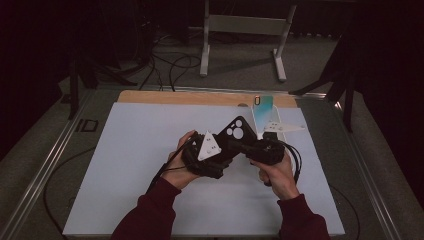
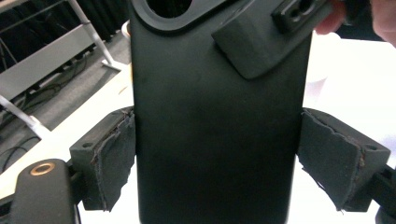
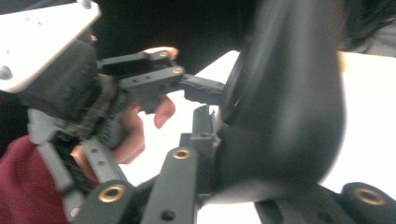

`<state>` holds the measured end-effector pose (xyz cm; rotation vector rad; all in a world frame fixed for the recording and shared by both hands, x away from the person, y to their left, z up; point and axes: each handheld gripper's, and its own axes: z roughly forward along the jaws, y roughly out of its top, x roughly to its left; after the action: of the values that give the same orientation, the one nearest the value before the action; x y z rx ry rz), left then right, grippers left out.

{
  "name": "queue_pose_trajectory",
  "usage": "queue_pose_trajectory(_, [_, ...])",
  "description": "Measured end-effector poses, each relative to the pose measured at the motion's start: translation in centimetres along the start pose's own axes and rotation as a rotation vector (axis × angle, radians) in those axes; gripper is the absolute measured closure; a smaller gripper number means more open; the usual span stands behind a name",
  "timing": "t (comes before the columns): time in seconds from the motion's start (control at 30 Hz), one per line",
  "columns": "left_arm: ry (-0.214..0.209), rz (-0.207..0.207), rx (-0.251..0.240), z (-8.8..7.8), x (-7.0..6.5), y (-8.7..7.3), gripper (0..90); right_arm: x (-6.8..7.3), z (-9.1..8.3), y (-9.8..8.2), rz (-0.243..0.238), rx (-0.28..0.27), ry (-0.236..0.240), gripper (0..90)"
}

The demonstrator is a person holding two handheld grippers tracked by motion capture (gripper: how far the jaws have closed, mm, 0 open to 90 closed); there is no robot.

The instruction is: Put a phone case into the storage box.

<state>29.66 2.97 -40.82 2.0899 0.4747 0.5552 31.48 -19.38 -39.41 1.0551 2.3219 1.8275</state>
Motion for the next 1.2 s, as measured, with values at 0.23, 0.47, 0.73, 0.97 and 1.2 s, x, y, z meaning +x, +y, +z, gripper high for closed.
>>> queue_pose_trajectory(0.23, [-0.042,-0.058,-0.020,-0.2,0.8,-0.6,18.6,0.4,-0.1,0.1,-0.044,0.010,-0.053,86.2])
queue_pose_trajectory(0.47, [-0.074,-0.097,-0.006,-0.4,1.4,-0.6,15.2,0.1,-0.2,0.2,-0.050,0.021,-0.077,86.0])
queue_pose_trajectory(0.73, [-0.120,-0.136,-0.009,-0.9,2.1,-0.9,14.7,-0.2,-1.2,0.4,-0.063,0.013,-0.098,85.9])
queue_pose_trajectory(0.97, [-0.147,-0.148,0.011,-0.9,2.3,-1.4,14.0,0.6,-1.9,0.5,-0.132,0.026,-0.060,85.8])
queue_pose_trajectory(1.2, [-0.183,-0.151,0.013,-0.8,2.3,-1.4,14.2,1.2,-1.7,0.6,-0.159,0.035,-0.032,85.8])
